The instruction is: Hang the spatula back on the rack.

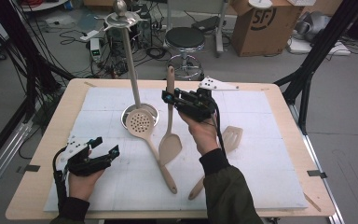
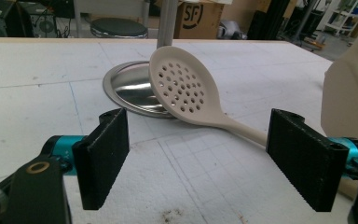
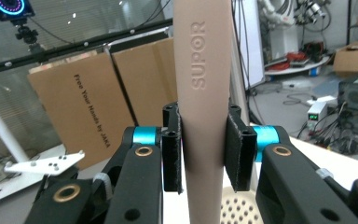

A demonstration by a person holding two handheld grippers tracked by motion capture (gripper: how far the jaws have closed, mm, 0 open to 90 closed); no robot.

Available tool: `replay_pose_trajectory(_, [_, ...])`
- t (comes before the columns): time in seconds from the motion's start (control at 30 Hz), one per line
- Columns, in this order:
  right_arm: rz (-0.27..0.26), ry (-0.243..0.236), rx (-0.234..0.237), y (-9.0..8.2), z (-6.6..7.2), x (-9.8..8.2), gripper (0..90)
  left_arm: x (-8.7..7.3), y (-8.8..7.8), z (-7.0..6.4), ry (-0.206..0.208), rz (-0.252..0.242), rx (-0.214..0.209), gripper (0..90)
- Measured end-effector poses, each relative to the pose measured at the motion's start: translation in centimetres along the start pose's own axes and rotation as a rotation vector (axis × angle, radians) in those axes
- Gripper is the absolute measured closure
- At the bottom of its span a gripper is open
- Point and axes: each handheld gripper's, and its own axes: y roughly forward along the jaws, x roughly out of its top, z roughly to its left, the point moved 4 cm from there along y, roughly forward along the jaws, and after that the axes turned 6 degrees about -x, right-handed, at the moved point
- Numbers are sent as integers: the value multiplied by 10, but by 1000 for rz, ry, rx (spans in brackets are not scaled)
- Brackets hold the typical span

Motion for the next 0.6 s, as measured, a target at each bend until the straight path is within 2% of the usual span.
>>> replay_pose_trajectory(0.17, [-49, 1, 2, 4, 0, 7, 716, 0, -1, 0, -2, -3, -4, 219])
replay_pose_trajectory(0.3, [-77, -21, 0, 10, 4, 14, 716, 0, -1, 0, -2, -4, -1, 219])
replay_pose_trajectory(0.6, [-100, -37, 13, 26, 13, 25, 716, 1, -2, 1, -8, -13, -2, 219])
